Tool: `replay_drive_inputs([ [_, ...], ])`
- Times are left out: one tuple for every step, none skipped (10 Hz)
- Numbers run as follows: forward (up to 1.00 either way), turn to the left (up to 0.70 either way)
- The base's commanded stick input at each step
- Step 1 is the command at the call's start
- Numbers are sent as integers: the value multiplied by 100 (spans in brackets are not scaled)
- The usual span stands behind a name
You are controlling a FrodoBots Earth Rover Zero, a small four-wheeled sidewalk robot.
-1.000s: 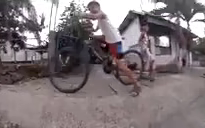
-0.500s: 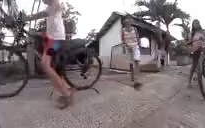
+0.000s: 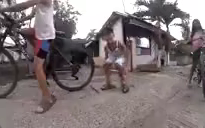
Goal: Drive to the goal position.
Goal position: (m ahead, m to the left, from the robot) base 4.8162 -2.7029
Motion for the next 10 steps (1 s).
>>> replay_drive_inputs([
  [0, 45],
  [0, 45],
  [0, 45],
  [0, 45],
  [0, 45],
  [0, 45],
  [0, 45],
  [0, 45],
  [0, 0],
  [0, 0],
])
